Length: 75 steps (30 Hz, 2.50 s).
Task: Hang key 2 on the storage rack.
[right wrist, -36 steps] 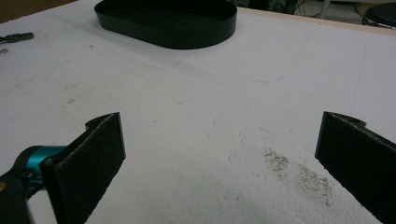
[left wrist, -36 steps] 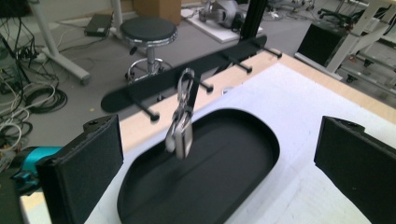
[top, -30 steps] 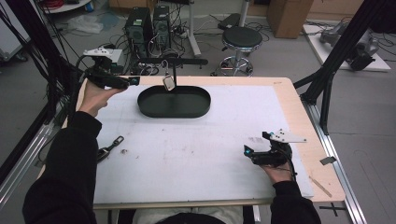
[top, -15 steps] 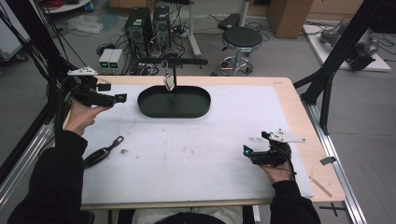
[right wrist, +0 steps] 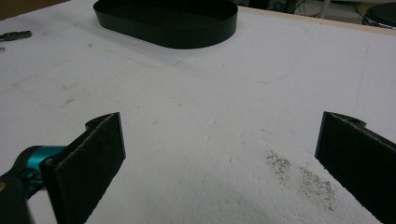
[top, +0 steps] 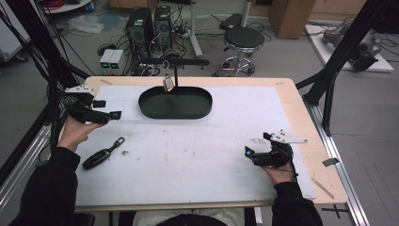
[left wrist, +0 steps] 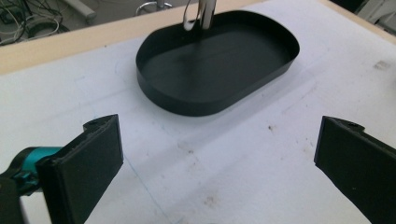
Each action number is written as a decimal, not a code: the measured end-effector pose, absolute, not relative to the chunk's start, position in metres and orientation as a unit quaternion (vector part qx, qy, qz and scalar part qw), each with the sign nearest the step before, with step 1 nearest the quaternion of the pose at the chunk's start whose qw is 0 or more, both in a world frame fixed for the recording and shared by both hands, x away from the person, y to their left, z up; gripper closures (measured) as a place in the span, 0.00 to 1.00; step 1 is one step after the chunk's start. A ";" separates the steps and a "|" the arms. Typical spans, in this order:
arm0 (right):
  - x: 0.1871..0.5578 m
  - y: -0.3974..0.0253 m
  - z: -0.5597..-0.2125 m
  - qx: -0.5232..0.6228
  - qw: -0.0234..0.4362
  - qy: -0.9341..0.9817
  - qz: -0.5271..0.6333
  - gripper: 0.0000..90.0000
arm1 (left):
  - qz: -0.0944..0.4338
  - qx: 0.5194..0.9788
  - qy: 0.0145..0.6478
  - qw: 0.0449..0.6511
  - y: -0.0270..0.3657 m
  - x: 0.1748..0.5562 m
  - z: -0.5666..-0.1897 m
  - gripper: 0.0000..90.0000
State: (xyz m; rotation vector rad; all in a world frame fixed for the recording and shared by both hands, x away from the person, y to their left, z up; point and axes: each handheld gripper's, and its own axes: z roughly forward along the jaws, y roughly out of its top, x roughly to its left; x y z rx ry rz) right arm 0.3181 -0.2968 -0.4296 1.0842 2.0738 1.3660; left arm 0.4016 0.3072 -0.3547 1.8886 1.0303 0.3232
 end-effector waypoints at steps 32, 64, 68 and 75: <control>0.318 -0.297 -0.429 0.389 0.214 0.749 0.492 0.01 | 0.091 0.815 0.439 0.367 0.313 0.378 -0.402 0.04; 0.318 -0.296 -0.430 0.387 0.214 0.749 0.494 0.01 | 0.038 0.865 0.456 0.204 0.290 0.370 -0.413 0.61; 0.318 -0.296 -0.430 0.388 0.211 0.749 0.494 0.01 | 0.037 0.860 0.469 0.198 0.292 0.370 -0.413 0.85; 0.318 -0.296 -0.429 0.386 0.214 0.748 0.495 0.01 | 0.034 0.857 0.471 0.206 0.294 0.370 -0.412 0.95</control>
